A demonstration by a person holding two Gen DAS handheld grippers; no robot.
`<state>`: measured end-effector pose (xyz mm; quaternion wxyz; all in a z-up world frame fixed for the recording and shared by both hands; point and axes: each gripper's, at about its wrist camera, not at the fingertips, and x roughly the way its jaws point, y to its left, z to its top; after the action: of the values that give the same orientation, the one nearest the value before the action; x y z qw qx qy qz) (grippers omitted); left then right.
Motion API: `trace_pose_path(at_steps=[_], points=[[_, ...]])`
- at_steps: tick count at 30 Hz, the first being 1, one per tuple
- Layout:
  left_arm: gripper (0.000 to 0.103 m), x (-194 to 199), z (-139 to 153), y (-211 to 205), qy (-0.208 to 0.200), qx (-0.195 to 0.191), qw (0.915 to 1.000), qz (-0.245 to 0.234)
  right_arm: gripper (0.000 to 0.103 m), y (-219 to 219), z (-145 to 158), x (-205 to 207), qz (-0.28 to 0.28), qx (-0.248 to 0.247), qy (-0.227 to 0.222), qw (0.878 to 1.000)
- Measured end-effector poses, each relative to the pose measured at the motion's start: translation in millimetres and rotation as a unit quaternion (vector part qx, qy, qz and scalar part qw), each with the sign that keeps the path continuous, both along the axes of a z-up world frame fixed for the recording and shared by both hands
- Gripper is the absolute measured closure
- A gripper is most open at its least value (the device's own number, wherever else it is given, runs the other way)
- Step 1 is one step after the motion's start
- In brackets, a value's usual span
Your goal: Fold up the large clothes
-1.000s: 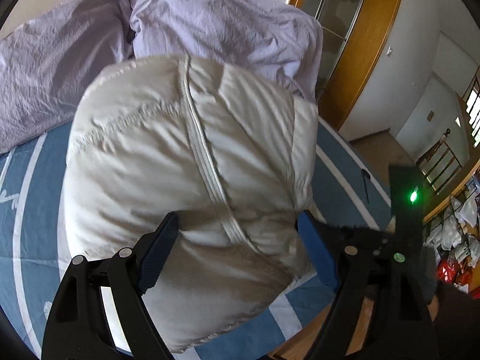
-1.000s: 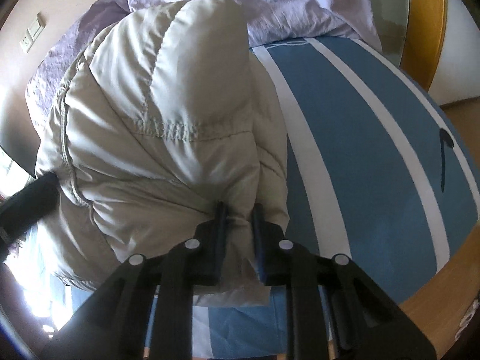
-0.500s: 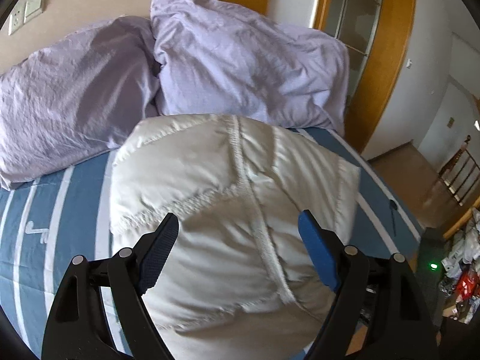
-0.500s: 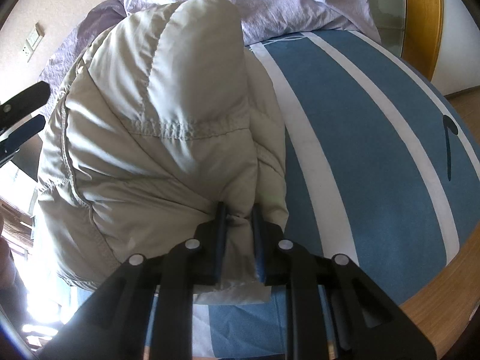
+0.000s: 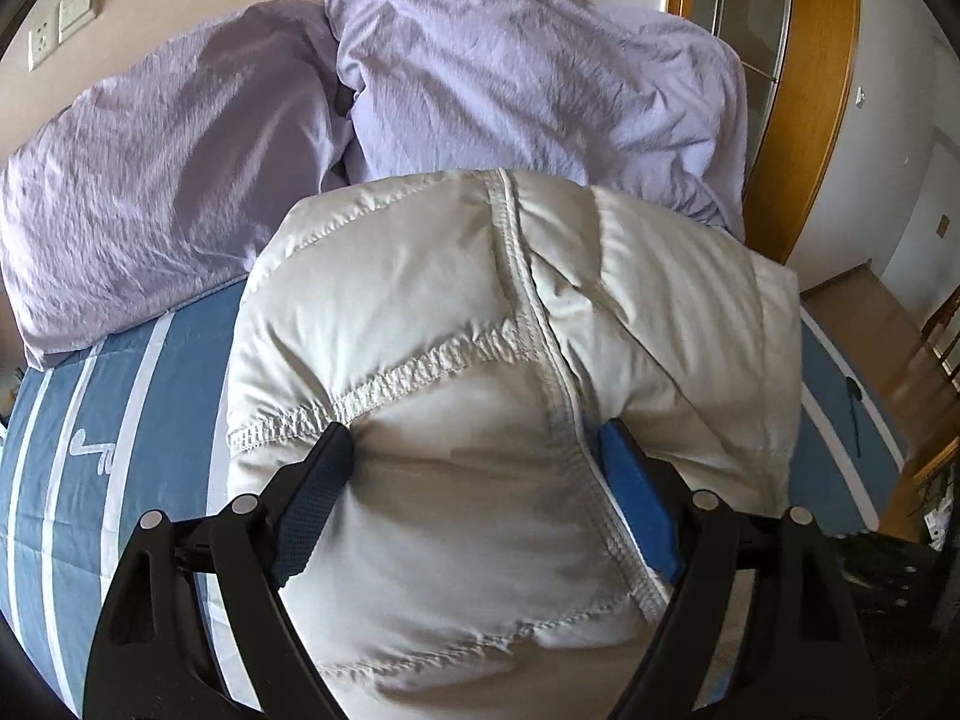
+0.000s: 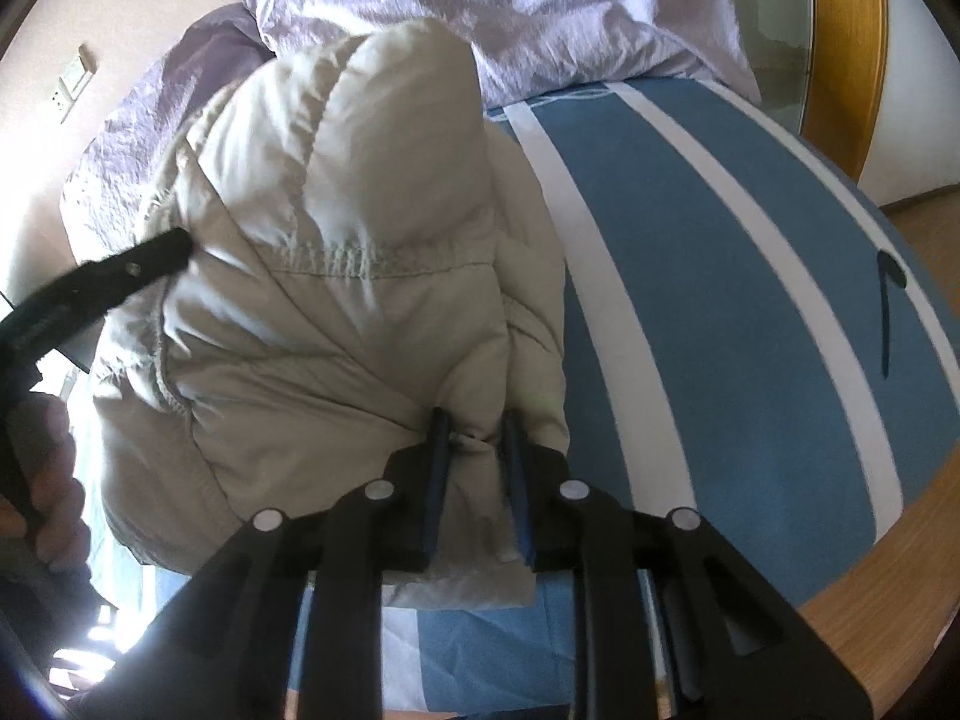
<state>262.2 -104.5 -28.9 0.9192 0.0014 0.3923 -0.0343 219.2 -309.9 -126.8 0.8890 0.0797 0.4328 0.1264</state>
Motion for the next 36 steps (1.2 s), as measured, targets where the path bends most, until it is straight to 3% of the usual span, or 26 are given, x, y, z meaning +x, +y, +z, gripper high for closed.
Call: trace_pose_path(at_steps=[4,13,24,30,36], points=[[0.019,5,-6,2,0.004,-0.004,1.0000,0.005,0.072,-4,10,-4,-0.003,-0.005,-0.015,1.000],[0.019,12,-13,1,0.010,-0.008,0.9999,0.005,0.071,-14,43,0,-0.009,0.008,-0.054,0.998],[0.019,14,-16,-1,0.010,-0.002,0.9999,0.002,0.071,19,83,34,0.023,0.017,-0.107,0.994],[0.019,16,-16,-2,0.011,0.000,0.9999,0.001,0.071,39,85,55,0.032,-0.004,-0.120,0.992],[0.019,17,-16,-2,0.008,0.000,1.0000,-0.001,0.073,45,64,75,0.027,-0.036,-0.103,0.994]])
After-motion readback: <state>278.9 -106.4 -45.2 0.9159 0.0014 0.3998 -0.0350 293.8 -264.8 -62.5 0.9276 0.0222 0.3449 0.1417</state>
